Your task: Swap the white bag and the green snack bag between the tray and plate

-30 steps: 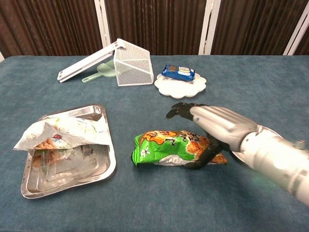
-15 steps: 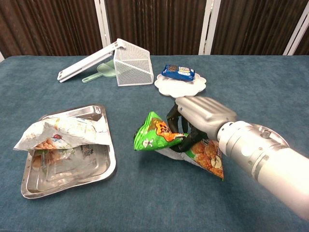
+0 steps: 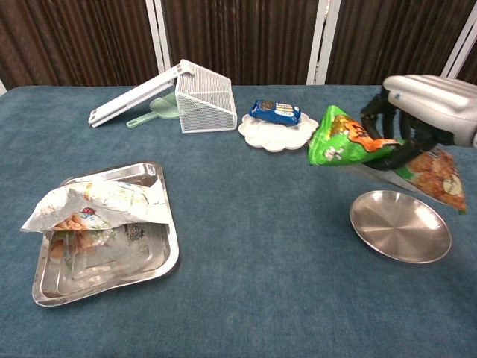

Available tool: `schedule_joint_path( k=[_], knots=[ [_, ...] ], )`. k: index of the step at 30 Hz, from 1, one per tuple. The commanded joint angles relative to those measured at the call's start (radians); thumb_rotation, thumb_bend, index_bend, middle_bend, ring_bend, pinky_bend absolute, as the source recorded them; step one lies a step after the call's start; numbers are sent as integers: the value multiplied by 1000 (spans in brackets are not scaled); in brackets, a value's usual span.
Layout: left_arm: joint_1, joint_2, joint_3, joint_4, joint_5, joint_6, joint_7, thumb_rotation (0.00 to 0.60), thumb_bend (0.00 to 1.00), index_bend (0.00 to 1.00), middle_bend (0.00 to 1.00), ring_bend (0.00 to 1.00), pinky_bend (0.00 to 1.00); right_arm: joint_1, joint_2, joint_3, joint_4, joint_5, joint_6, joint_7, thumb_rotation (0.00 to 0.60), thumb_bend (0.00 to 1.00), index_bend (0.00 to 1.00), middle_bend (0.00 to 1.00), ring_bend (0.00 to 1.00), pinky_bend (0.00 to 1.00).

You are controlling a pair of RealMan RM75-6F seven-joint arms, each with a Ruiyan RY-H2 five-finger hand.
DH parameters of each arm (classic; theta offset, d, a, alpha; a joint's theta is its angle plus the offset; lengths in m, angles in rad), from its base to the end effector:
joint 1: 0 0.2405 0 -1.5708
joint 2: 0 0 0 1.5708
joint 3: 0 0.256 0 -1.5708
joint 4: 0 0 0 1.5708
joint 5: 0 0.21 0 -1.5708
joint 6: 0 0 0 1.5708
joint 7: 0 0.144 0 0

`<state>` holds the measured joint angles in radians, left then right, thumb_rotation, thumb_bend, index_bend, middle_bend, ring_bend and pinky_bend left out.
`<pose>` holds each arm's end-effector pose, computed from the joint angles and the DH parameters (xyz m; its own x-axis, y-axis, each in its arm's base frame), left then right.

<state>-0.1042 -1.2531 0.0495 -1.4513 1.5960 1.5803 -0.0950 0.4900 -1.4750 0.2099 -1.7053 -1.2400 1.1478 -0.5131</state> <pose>-0.3147 0.1671 0.1234 0.3377 0.0073 0.9412 0.9342 -0.1250 -0.3342 -0.1667 -0.2909 0.0261 0.4343 -0.1231 0.8923 -0.8760 -0.2883 0.3866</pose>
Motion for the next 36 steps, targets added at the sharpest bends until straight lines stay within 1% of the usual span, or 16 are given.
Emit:
schedule_joint_path(
  k=[1,6,7,8,9,11,13,16,19,22,24,25,27,29,32,36],
  knots=[
    [-2,-6,-3,4,0,-9,3,600,361,0,0,0,0,-23,8,-42,74,24,-34,70,600,373,764,638,600,656],
    [-4,-8,-3,8,3,-26,-14,600,361,0,0,0,0,-26,-50,-87,196,-69,-29,193,600,373,704,637,579,648],
    [-4,-7,-5,9,2,-27,-16,600,361,0,0,0,0,-27,-57,-94,210,-80,-25,202,600,373,643,621,550,640],
    [-3,-7,-6,10,1,-27,-18,600,362,0,0,0,0,-27,-60,-101,221,-85,-31,209,600,373,563,591,520,631],
    [-2,-7,-7,11,0,-28,-20,600,362,0,0,0,0,-24,-58,-108,224,-86,-43,214,600,373,436,541,483,619],
    [0,-3,-8,7,-5,-35,-24,600,361,0,0,0,0,-18,-42,-122,219,-90,-73,232,600,372,104,389,383,586],
    [0,1,-8,3,-12,-44,-28,600,361,0,0,0,0,-16,-20,-134,205,-96,-86,231,600,362,0,286,292,538],
    [0,7,-10,-3,-15,-52,-27,600,361,0,0,0,0,-22,27,-150,161,-92,-93,207,600,324,0,118,121,400],
    [4,10,-12,-7,-7,-42,-23,600,361,0,0,0,0,-50,108,-166,63,-113,-62,248,600,290,0,12,8,272],
    [11,11,-16,-12,3,-19,-8,600,361,0,0,0,0,-113,197,-197,-32,-201,47,334,600,272,0,0,0,176],
    [14,13,-17,-17,4,-14,0,600,367,0,0,0,0,-135,221,-213,-47,-236,85,355,600,271,0,0,0,121],
    [25,23,-20,-33,-4,-2,19,600,373,0,0,0,0,-191,261,-248,-63,-296,176,376,600,270,0,0,0,74],
    [35,44,-13,-74,-8,-3,54,600,383,0,0,0,0,-275,281,-304,-34,-383,304,399,600,270,0,0,0,7],
    [35,64,2,-108,-2,-21,90,600,384,0,0,0,0,-340,247,-327,50,-404,384,392,600,269,0,0,0,0],
    [31,77,15,-125,23,-34,119,600,383,0,0,0,0,-355,229,-339,90,-425,385,382,600,267,0,0,0,0],
    [36,75,7,-117,28,-20,136,600,383,0,0,0,0,-374,228,-325,96,-432,419,410,600,267,0,0,0,0]
  ],
)
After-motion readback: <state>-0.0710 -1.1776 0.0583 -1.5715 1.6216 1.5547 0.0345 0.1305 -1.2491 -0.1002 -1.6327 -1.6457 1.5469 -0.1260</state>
